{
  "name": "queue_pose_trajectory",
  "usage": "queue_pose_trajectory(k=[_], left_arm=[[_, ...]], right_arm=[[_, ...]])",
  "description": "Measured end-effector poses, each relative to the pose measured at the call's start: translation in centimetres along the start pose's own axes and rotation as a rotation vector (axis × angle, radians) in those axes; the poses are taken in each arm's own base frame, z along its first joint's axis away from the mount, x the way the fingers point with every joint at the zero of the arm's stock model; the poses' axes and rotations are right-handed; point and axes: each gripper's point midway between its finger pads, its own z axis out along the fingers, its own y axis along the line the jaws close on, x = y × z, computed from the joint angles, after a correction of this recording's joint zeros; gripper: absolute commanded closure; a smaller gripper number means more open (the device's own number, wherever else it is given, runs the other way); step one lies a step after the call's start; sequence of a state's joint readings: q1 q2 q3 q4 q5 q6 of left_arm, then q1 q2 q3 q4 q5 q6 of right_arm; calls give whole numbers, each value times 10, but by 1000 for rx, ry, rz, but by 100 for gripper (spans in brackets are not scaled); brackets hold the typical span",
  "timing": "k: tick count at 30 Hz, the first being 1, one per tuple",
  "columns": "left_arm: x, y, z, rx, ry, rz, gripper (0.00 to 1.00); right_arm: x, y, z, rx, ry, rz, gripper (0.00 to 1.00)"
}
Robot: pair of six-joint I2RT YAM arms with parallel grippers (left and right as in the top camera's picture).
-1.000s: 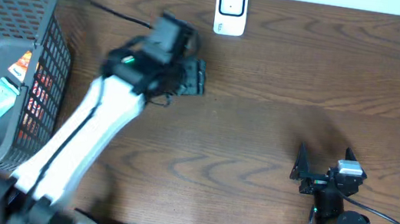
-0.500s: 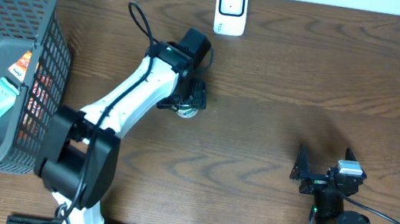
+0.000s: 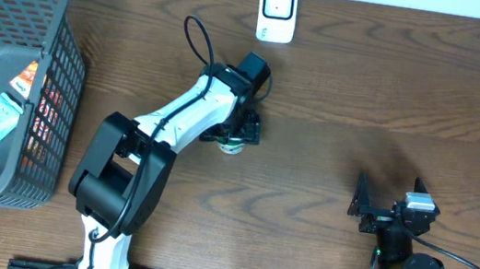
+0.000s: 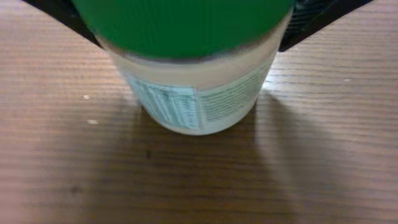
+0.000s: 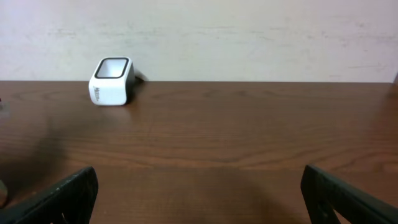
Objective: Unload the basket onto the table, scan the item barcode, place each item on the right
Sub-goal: 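Carry the jar to the table centre and release it, then reach the left gripper into the basket and grasp the green wipes pack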
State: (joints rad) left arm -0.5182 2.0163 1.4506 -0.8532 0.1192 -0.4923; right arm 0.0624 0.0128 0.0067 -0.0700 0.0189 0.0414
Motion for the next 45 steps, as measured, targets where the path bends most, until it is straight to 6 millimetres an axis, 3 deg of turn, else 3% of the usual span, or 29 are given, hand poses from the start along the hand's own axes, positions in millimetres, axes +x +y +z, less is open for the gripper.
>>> queue_pose_trajectory(k=[6, 9, 12, 14, 17, 20, 22, 23, 26, 30, 35, 40, 45], left_arm=[[3, 6, -4, -18, 15, 9, 2], [-5, 6, -32, 2, -22, 24, 2], [-21, 0, -83, 53, -130, 42, 2], [-36, -6, -149, 128, -281, 65, 2], [-41, -2, -238, 212, -492, 99, 2], [-33, 30, -316, 227, -698, 68, 2], [-26, 70, -348, 184, -787, -17, 2], [-22, 100, -360, 143, -823, -89, 2], [-12, 172, -371, 39, -849, -303, 2], [1, 271, -369, -86, -843, -636, 2], [28, 359, -362, -193, -815, -919, 2], [42, 408, -337, -212, -731, -1134, 2], [36, 431, -295, -165, -615, -1354, 2]], right_arm=[[0, 0, 0, 0, 0, 0, 1], [0, 0, 0, 0, 0, 0, 1], [0, 0, 0, 0, -1, 0, 1], [0, 0, 0, 0, 0, 0, 1], [0, 0, 0, 0, 0, 0, 1], [0, 0, 0, 0, 0, 0, 1], [0, 0, 0, 0, 0, 0, 1], [0, 0, 0, 0, 0, 0, 1], [0, 0, 0, 0, 0, 0, 1], [0, 0, 0, 0, 0, 0, 1], [0, 0, 0, 0, 0, 0, 1], [0, 0, 0, 0, 0, 0, 1], [0, 0, 0, 0, 0, 0, 1]])
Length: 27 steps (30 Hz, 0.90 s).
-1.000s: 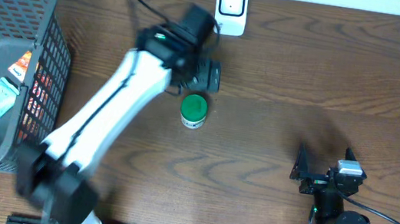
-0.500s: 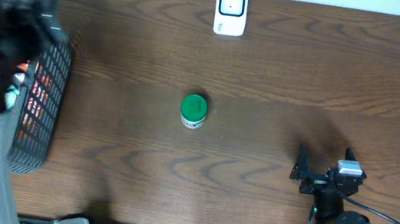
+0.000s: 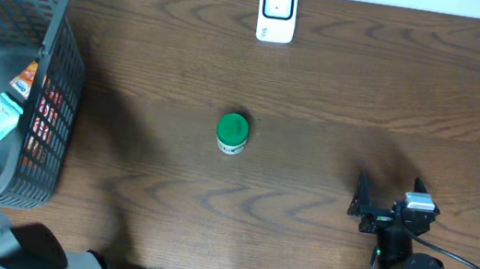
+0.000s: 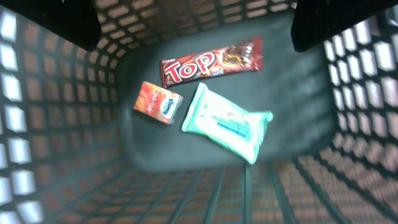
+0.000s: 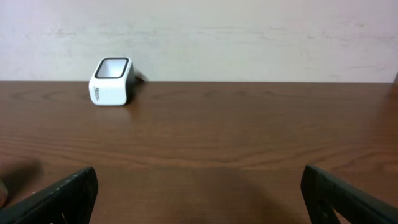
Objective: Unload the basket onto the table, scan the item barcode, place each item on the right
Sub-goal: 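Reach the left gripper into the basket and grasp the green wipes pack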
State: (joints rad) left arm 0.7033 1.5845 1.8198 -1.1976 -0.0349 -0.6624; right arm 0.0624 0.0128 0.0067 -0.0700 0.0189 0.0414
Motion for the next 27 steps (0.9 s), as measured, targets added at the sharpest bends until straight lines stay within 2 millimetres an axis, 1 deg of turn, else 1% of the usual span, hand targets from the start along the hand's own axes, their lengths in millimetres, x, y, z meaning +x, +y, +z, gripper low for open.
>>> queue_pose_trajectory(k=[7, 11, 13, 17, 21, 23, 27], left_arm=[[15, 5, 74, -148, 122, -266, 2], [23, 14, 115, -255, 150, -357, 2], [25, 17, 132, -289, 152, -380, 2], [32, 23, 159, -343, 167, -425, 2], [35, 23, 185, -365, 168, -453, 2], [38, 26, 195, -383, 172, -463, 2], [45, 31, 207, -417, 184, -482, 2]], right_arm=[[0, 0, 0, 0, 0, 0, 1], [0, 0, 0, 0, 0, 0, 1], [0, 0, 0, 0, 0, 0, 1], [0, 0, 0, 0, 0, 0, 1], [0, 0, 0, 0, 0, 0, 1], [0, 0, 0, 0, 0, 0, 1], [0, 0, 0, 0, 0, 0, 1]])
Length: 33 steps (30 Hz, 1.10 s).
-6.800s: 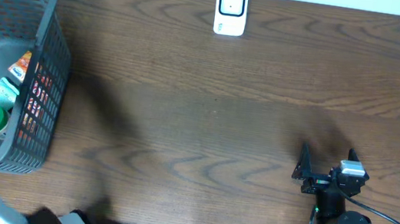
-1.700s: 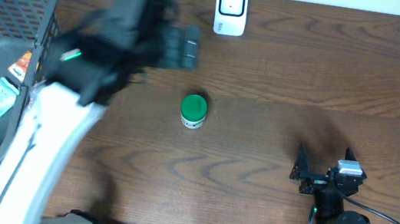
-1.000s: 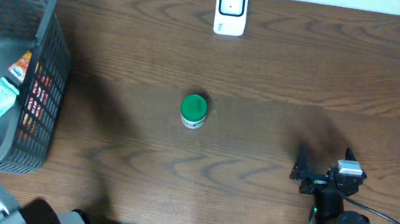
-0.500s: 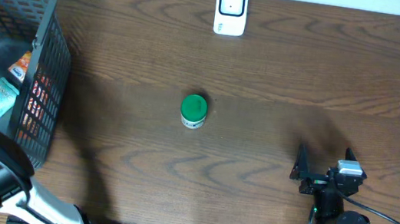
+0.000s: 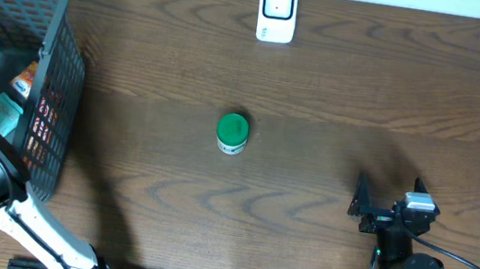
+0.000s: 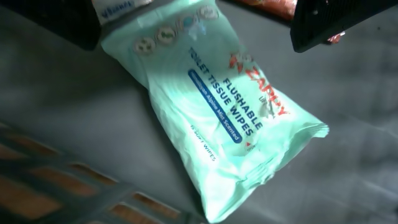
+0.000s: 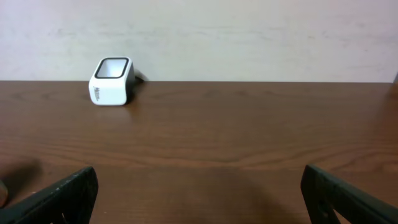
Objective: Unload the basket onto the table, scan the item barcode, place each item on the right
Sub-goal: 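Reach the left gripper into the basket and grasp the green wipes pack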
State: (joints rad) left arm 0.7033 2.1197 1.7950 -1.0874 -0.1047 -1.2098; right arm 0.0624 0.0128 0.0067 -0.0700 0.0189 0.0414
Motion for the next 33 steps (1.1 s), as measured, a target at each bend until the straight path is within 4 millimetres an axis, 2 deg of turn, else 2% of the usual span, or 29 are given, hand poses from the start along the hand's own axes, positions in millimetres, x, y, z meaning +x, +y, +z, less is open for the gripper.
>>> queue_pose_trajectory(k=[7, 13, 14, 16, 17, 24, 27, 29, 30, 33], left_arm=[[4, 3, 27, -61, 10, -18, 2], [7, 4, 38, -84, 13, -27, 2], [7, 4, 39, -86, 13, -26, 11], [7, 4, 41, -88, 13, -32, 42], [8, 4, 41, -89, 13, -34, 48], [9, 11, 41, -113, 16, -17, 50], [9, 12, 41, -118, 18, 10, 57], [9, 14, 41, -125, 19, 28, 74], [9, 15, 40, -130, 18, 37, 77], [8, 18, 32, -131, 16, 67, 78]], right_arm=[[0, 0, 0, 0, 0, 0, 1], [0, 0, 0, 0, 0, 0, 1], [0, 0, 0, 0, 0, 0, 1], [0, 0, 0, 0, 0, 0, 1], [0, 0, 0, 0, 0, 0, 1], [0, 0, 0, 0, 0, 0, 1], [0, 0, 0, 0, 0, 0, 1], [0, 0, 0, 0, 0, 0, 1], [0, 0, 0, 0, 0, 0, 1], [0, 0, 0, 0, 0, 0, 1]])
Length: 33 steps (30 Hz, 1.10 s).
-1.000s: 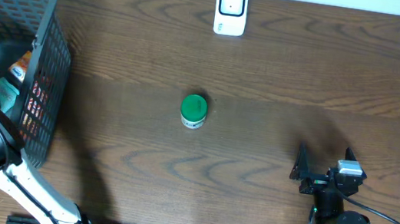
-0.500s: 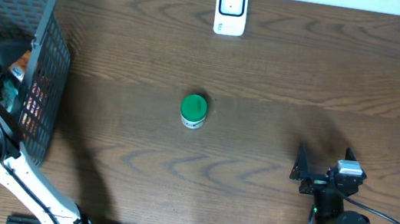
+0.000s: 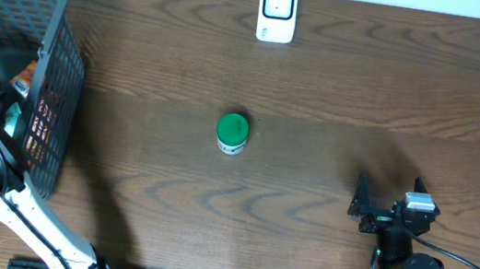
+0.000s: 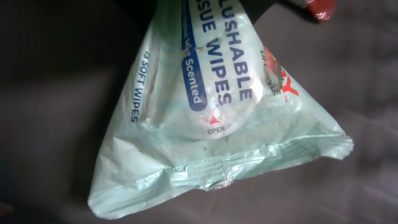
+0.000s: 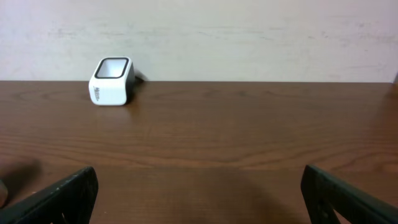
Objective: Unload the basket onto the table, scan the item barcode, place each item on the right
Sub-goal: 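Reach the left gripper into the basket and grasp the green wipes pack, then lift the wipes pack and carry it toward the scanner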
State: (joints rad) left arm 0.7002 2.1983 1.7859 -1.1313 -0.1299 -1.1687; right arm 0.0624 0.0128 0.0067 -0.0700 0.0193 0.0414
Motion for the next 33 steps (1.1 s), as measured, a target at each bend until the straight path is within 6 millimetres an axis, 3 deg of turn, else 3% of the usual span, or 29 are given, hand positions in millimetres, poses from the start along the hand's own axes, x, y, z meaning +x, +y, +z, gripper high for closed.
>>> queue_pose_trajectory(k=[4, 7, 14, 20, 24, 26, 29, 33], left_arm=[[-2, 6, -21, 35, -10, 26, 78], [-6, 9, -58, 126, -32, 36, 78], [-6, 31, -196, 519, -87, 39, 78], [23, 53, -308, 917, -95, 111, 78], [80, 68, -365, 1122, -51, 267, 78], [124, 74, -383, 1187, 6, 389, 78], [194, 82, -391, 1214, 111, 587, 78], [300, 93, -384, 1193, 228, 897, 77]], right_arm=[[0, 0, 0, 0, 0, 0, 1], [0, 0, 0, 0, 0, 0, 1], [0, 0, 0, 0, 0, 0, 1], [0, 0, 0, 0, 0, 0, 1], [0, 0, 0, 0, 0, 0, 1], [0, 0, 0, 0, 0, 0, 1], [0, 0, 0, 0, 0, 0, 1], [0, 0, 0, 0, 0, 0, 1]])
